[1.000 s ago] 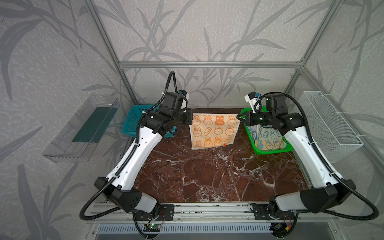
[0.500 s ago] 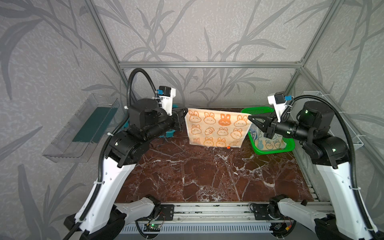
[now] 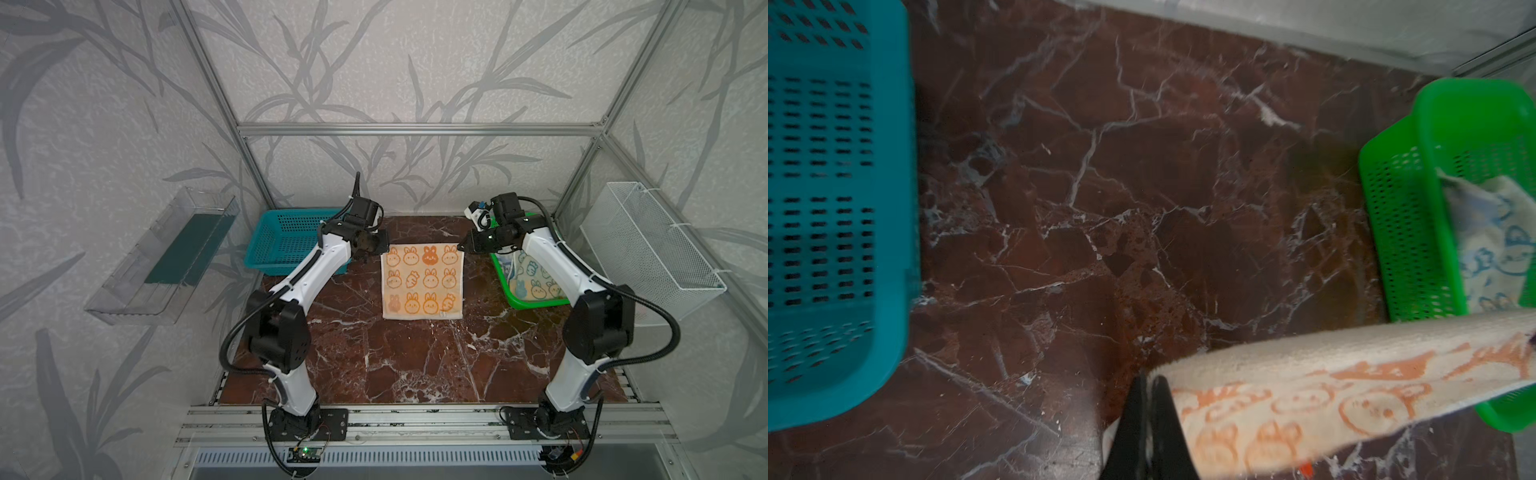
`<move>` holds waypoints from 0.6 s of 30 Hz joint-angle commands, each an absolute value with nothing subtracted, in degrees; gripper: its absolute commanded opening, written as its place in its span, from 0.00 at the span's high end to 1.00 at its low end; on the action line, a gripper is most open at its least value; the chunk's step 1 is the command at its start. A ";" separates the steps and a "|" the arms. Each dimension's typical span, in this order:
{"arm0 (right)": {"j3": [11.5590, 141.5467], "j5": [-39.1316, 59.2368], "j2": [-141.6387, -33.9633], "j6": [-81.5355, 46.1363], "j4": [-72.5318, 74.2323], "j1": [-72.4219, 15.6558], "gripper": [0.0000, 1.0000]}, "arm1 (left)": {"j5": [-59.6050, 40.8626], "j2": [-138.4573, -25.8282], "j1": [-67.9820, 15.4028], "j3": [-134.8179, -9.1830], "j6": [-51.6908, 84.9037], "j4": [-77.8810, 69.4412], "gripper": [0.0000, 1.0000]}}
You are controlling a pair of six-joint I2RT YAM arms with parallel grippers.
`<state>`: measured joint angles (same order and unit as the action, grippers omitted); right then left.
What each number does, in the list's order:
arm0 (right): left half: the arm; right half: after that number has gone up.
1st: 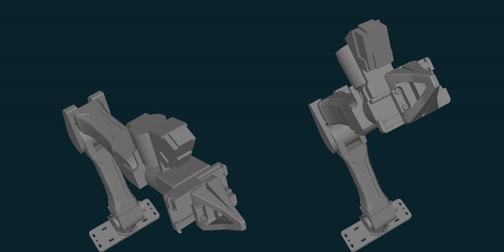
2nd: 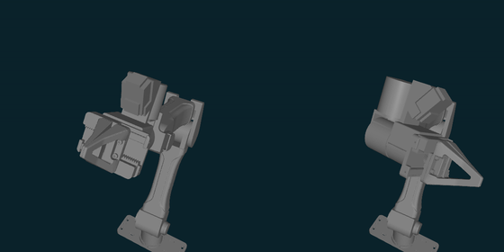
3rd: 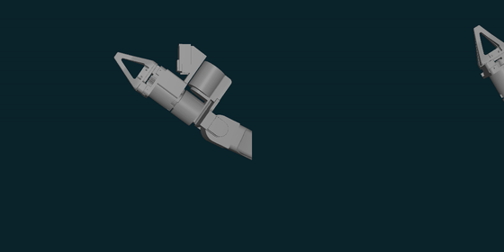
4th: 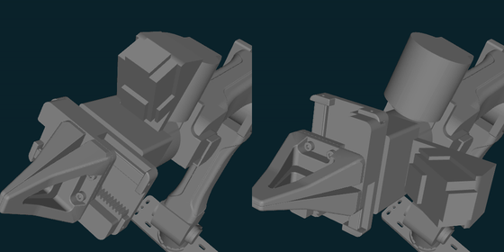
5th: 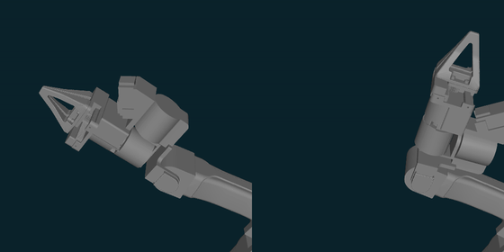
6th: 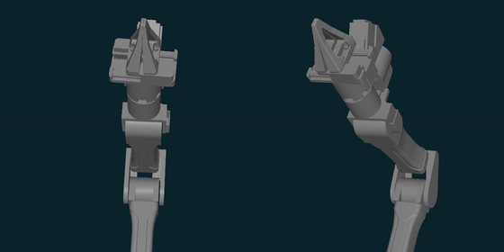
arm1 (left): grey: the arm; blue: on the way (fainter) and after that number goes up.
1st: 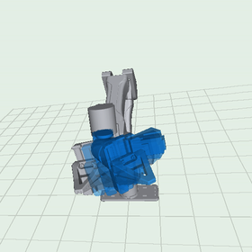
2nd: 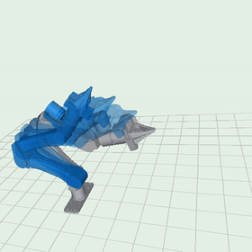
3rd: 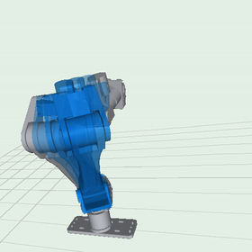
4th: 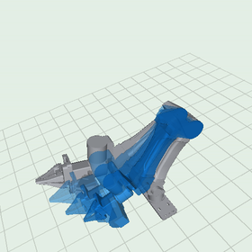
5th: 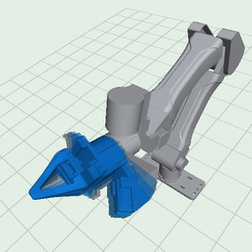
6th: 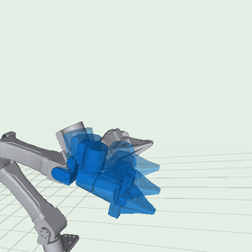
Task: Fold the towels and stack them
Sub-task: 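Lower the towel and fold its edge back toward the robot with both grippers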
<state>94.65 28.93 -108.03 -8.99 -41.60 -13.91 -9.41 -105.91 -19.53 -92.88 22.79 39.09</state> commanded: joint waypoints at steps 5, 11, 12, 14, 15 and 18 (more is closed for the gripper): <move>94.84 28.35 -105.72 -8.29 -41.90 -13.62 1.00 | -9.31 -104.73 -19.16 -97.09 21.98 38.67 1.00; 92.51 30.57 -93.57 -6.24 -42.94 -14.04 1.00 | -8.90 -91.97 -19.75 -92.25 20.54 35.71 1.00; 91.77 30.90 -91.47 -5.92 -43.04 -14.19 1.00 | -8.96 -89.26 -20.05 -90.63 20.16 34.75 1.00; 88.83 31.44 -86.12 -5.70 -42.25 -14.41 1.00 | -8.38 -82.93 -21.11 -86.30 19.56 32.23 1.00; 87.03 31.59 -83.64 -5.94 -41.24 -14.63 1.00 | -7.97 -80.34 -21.63 -85.11 19.47 31.95 1.00; 82.26 31.96 -76.10 -6.91 -39.17 -15.14 1.00 | -6.71 -73.68 -23.08 -82.02 20.09 33.23 1.00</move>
<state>85.73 31.57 -80.27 -7.03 -39.53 -15.05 -9.67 -77.17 -22.74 -84.82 20.97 33.19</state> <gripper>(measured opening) 0.048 0.048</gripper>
